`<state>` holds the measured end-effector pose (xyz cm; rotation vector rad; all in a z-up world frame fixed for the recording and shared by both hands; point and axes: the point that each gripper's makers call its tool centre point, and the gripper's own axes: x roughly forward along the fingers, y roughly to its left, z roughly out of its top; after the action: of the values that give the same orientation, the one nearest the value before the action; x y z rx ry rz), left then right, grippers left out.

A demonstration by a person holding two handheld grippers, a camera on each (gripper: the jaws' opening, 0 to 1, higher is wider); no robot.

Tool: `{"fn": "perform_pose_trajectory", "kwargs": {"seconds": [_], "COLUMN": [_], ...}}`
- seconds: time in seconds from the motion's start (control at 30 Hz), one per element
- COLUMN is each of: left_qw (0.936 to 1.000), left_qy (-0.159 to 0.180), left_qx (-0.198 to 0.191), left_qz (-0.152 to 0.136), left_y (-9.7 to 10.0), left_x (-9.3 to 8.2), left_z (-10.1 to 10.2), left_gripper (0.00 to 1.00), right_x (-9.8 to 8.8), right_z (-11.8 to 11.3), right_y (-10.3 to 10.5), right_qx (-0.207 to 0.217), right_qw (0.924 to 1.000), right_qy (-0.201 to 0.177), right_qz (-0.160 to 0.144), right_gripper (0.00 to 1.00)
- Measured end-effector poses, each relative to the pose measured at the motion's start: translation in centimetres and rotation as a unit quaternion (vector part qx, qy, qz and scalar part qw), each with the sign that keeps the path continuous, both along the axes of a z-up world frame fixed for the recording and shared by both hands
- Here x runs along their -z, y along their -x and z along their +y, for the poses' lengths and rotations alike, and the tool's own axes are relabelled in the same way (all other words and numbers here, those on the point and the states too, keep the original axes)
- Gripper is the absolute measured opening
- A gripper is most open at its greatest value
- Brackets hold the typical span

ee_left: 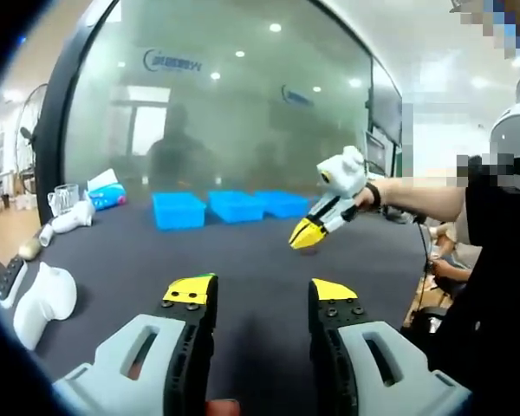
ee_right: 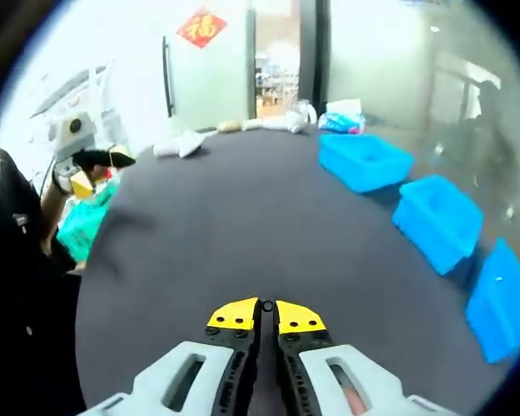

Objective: Sort the screws, nuts, and washers into the corresponding bins

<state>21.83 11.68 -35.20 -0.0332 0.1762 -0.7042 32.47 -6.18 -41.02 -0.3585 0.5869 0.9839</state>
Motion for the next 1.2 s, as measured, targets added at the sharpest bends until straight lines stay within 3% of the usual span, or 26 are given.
{"fn": "perform_pose_trajectory", "kwargs": {"seconds": [0.07, 0.23, 0.6, 0.77, 0.93, 1.0, 1.03, 1.2], "left_qw": [1.0000, 1.0000, 0.9997, 0.9997, 0.9998, 0.9998, 0.9998, 0.9998], "left_qy": [0.000, 0.000, -0.002, -0.002, -0.004, -0.003, -0.002, 0.000], "left_qx": [-0.001, -0.005, -0.013, -0.016, -0.013, -0.012, -0.012, -0.012], "left_qz": [-0.002, -0.006, -0.019, -0.019, -0.017, -0.018, -0.018, -0.018], "left_y": [0.0, -0.2, -0.8, -0.9, -0.9, -0.9, -0.9, -0.9], "left_x": [-0.1, -0.5, -1.8, -1.9, -1.8, -1.8, -1.8, -1.8], "left_z": [0.0, 0.0, 0.1, 0.1, -0.2, -0.2, -0.2, -0.2], "left_gripper": [0.41, 0.41, 0.41, 0.41, 0.41, 0.40, 0.40, 0.40], "right_x": [-0.5, -2.2, -4.8, -5.7, -7.1, -7.6, -8.1, -9.3], "right_z": [-1.0, -3.3, -7.8, -8.9, -8.6, -8.4, -8.3, -7.4], "right_y": [0.1, 0.2, 2.1, 2.7, 2.5, 2.1, 1.6, -0.6], "right_qx": [0.014, 0.077, 0.171, 0.197, 0.199, 0.196, 0.189, 0.184], "right_qw": [0.9998, 0.9929, 0.9625, 0.9495, 0.9442, 0.9438, 0.9435, 0.9440], "right_qy": [-0.012, -0.084, -0.167, -0.174, -0.185, -0.185, -0.173, -0.174], "right_qz": [-0.010, -0.034, -0.128, -0.171, -0.187, -0.191, -0.210, -0.211], "right_gripper": [0.03, 0.03, 0.03, 0.03, 0.03, 0.03, 0.04, 0.04]}}
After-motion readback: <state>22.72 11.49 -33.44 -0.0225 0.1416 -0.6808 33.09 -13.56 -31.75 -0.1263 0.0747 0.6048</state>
